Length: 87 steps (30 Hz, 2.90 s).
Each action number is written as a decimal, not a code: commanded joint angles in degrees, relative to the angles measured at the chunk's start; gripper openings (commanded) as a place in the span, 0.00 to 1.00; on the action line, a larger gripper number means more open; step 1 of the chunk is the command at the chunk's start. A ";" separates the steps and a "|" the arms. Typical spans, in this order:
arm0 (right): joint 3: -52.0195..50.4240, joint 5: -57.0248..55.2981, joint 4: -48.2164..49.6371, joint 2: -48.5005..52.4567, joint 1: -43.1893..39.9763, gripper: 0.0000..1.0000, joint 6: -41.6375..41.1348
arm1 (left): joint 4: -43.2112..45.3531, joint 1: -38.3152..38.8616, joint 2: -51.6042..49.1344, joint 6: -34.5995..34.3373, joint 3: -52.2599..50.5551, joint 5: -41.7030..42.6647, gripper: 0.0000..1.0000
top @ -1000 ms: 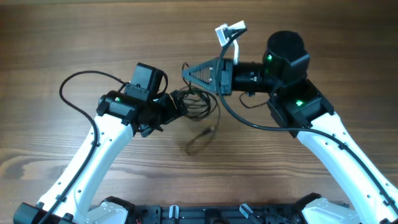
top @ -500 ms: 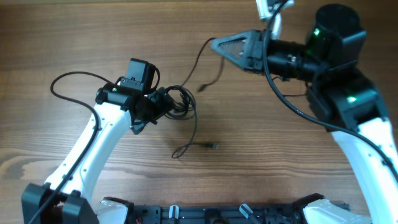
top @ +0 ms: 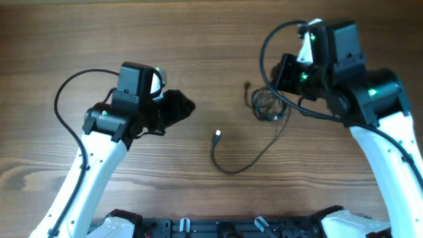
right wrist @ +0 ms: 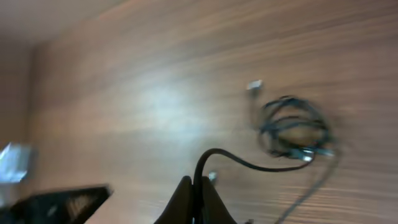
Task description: Untangle cables
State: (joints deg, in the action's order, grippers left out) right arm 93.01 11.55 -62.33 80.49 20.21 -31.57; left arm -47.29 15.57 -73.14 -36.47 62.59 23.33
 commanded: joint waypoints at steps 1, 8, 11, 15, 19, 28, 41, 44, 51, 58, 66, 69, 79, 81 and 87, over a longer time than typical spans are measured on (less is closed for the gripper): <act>1.09 23.08 3.13 2.51 1.16 0.04 7.69 | -0.57 -0.31 -1.09 1.36 0.42 1.07 0.93; 1.11 49.90 21.40 3.15 12.31 0.04 4.85 | -0.66 -0.39 -9.53 1.11 0.42 1.05 1.00; 1.11 53.22 33.53 1.11 14.08 0.04 -2.01 | -0.61 -1.01 -10.84 1.14 0.42 1.05 1.00; 1.11 52.09 41.22 -1.81 13.86 0.04 -4.50 | -1.40 -1.60 -10.97 1.16 0.42 0.85 0.69; 1.11 46.18 36.46 -1.73 13.86 0.04 -3.78 | -3.85 -1.55 -10.99 1.38 0.42 0.85 0.15; 1.09 -16.57 1.31 0.07 13.86 0.04 -6.27 | -2.91 -1.66 -7.43 1.33 2.60 4.31 0.04; 1.05 -2.29 -4.13 6.14 13.88 0.96 6.10 | 5.51 -4.48 -0.11 -10.51 3.41 4.07 0.11; 1.05 3.45 -3.76 10.19 13.99 0.96 8.74 | 4.98 -4.46 -0.81 -10.51 3.41 4.07 0.04; 1.05 10.45 -2.16 17.86 14.03 1.00 11.50 | 5.29 -4.57 -0.90 -10.82 3.41 4.11 0.05; 0.96 17.31 1.68 18.64 14.25 1.00 21.14 | 2.97 -6.86 -0.90 -26.73 3.43 7.32 0.04; -0.48 17.42 10.21 18.73 18.05 0.92 21.22 | 4.00 -6.86 -0.90 -33.46 3.43 15.93 0.04; -0.52 17.27 9.27 18.75 18.10 0.67 22.84 | 4.07 -6.86 -0.90 -34.69 3.43 16.90 0.04; -0.28 18.36 7.28 18.03 18.21 0.04 17.59 | 1.16 -8.04 -0.90 -34.29 3.41 2.91 0.04; 1.36 16.44 7.48 15.54 18.18 0.04 16.65 | -4.72 -8.04 -0.92 -34.34 3.41 -10.56 0.04; 3.32 6.88 14.47 4.46 18.18 0.04 6.95 | -9.84 -8.02 -1.11 -33.46 2.89 -17.88 0.37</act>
State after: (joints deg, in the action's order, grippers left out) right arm 93.19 23.53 -50.98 93.47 39.53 -20.18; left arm -56.14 8.12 -73.63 -71.02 66.37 14.63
